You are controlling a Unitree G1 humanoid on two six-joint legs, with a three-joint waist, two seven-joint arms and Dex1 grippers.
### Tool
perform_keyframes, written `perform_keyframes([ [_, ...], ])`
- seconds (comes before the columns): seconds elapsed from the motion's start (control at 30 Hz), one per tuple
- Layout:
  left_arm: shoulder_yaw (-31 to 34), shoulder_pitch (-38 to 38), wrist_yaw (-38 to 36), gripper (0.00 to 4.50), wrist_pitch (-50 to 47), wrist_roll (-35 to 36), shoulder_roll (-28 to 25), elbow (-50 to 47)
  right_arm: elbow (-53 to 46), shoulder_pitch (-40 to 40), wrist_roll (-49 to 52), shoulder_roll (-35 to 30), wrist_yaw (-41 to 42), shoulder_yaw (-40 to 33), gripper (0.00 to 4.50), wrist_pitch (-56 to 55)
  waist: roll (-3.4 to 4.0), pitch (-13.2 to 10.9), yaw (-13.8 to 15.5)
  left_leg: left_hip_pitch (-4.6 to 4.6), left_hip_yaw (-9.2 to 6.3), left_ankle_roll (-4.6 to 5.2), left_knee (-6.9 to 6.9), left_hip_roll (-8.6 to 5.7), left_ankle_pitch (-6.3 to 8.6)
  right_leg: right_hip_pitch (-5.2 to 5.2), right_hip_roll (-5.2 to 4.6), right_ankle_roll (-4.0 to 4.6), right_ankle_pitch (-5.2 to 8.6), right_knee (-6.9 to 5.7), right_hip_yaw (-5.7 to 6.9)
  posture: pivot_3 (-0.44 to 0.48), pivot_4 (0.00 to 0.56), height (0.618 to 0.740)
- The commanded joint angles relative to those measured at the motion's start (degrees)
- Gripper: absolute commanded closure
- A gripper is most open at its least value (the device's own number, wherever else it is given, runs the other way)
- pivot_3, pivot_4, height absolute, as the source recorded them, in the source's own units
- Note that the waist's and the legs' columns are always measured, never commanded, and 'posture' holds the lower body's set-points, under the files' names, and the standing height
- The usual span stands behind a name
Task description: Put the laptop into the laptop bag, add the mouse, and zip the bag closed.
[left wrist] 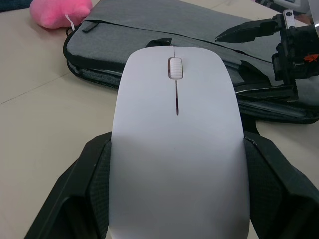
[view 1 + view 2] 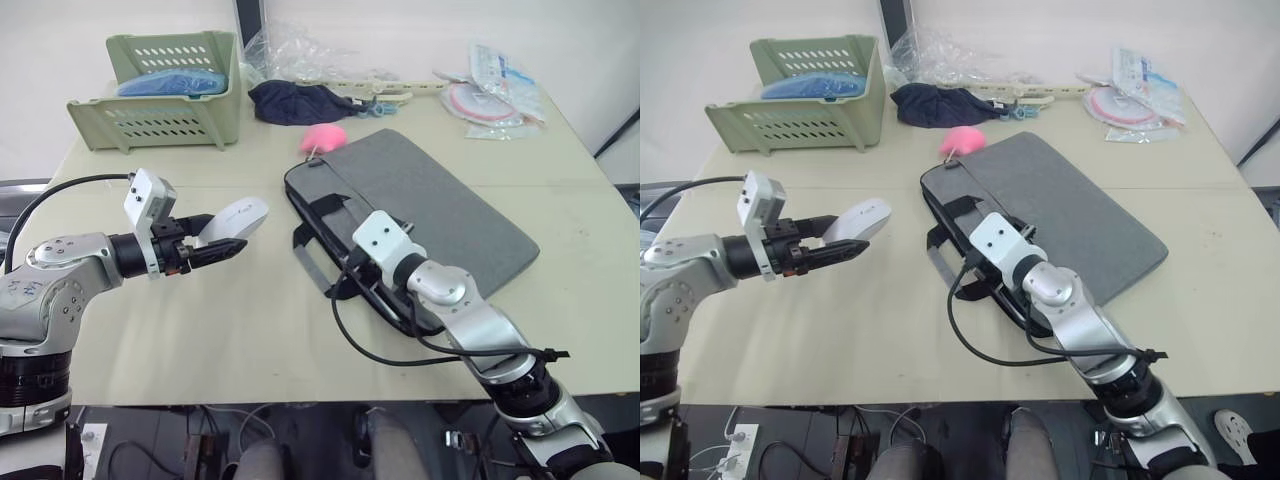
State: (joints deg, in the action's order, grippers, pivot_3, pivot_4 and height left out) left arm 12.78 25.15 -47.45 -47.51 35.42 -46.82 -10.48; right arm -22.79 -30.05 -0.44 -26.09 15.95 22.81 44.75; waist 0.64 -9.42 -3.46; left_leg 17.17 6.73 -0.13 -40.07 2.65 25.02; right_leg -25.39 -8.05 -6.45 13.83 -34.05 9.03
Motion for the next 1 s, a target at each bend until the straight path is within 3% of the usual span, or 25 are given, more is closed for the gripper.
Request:
perform_keyframes([
  [0.03, 0.4, 1.2, 0.4, 1.60, 0.9, -0.3, -0.5, -0.7, 0.7, -1.3, -4.1, 0.5, -0.6, 0.8, 0.00, -2.2, 0.00, 0.0, 0.0, 0.00, 0.00, 0.00, -0.01, 0.00, 0.00, 0.00, 0.00, 0.00, 0.00, 0.00, 0.00, 0.000, 0.150, 0.740],
  [0.53, -0.2, 1.5, 0.9, 1.60, 0.7, 0.0, -0.2, -1.0, 2.1, -3.2, -13.0, -0.4, -0.8, 0.7, 0.00, 2.2, 0.00, 0.0, 0.0, 0.01, -0.01, 0.00, -0.01, 0.00, 0.00, 0.00, 0.00, 0.00, 0.00, 0.00, 0.00, 0.000, 0.150, 0.740],
  [1.0, -0.9, 1.9, 1.2, 1.60, 0.5, 0.3, 0.3, -1.1, -0.6, -3.6, -15.1, 2.5, -0.6, -0.3, 0.00, 0.7, 0.00, 0.0, -0.1, 0.01, -0.02, 0.00, -0.01, 0.00, 0.00, 0.00, 0.00, 0.00, 0.00, 0.00, 0.00, 0.000, 0.150, 0.740],
])
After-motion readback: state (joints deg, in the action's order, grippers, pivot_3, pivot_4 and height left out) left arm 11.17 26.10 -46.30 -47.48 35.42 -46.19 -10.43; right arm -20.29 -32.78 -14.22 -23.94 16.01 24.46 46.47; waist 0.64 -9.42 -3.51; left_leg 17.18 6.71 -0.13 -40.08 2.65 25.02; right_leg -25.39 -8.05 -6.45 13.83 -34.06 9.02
